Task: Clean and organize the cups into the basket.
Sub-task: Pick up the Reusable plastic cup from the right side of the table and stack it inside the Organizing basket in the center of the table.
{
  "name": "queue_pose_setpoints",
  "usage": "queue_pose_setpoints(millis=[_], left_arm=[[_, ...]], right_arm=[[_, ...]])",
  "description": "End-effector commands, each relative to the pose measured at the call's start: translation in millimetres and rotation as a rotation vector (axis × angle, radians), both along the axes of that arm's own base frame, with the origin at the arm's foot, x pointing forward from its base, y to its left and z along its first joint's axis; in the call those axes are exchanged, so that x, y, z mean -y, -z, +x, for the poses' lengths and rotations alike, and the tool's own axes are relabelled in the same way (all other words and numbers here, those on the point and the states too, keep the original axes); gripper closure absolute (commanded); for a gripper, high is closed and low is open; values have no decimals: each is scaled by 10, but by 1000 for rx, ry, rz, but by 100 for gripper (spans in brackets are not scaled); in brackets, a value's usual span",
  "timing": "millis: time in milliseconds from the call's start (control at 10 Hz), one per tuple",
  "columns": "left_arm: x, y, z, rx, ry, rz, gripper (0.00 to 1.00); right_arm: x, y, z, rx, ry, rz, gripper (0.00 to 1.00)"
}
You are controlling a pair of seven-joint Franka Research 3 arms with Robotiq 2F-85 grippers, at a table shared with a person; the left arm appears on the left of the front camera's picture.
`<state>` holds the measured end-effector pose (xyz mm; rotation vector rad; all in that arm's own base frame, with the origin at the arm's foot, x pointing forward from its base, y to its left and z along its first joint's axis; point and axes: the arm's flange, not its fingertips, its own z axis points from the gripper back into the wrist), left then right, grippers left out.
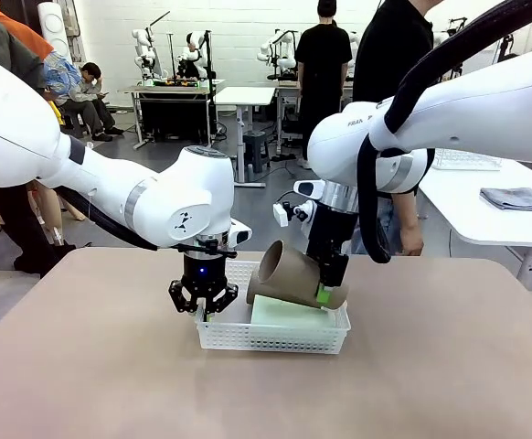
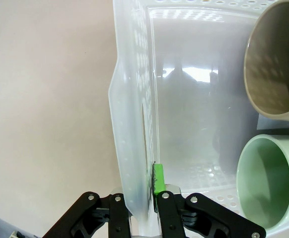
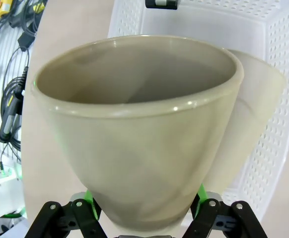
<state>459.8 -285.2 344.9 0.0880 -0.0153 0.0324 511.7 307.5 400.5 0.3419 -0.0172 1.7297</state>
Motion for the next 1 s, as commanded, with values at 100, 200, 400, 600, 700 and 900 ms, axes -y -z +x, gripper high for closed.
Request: queue_pose_setpoints(millis=[100,200,400,600,700,900], left_arm=[[-2,-7,-9,-2,2,1,100],[-2,-7,-9,-2,2,1,100],[-2,-7,-9,-2,2,1,100],[-2,-7,-9,-2,2,1,100],[-2,-7,-9,-2,2,1,100],[-2,-7,-9,-2,2,1,100]], right_arm=[[-6,81,128,-10,-18,9,19],[11,100,139,0,-18,6,19],[35,117,153,-16,-18,14,6],[16,123,133,-15,-27,24,0],[14,126,131,-11,-25,27,0],[31,125,134,-12,-22,37,0]])
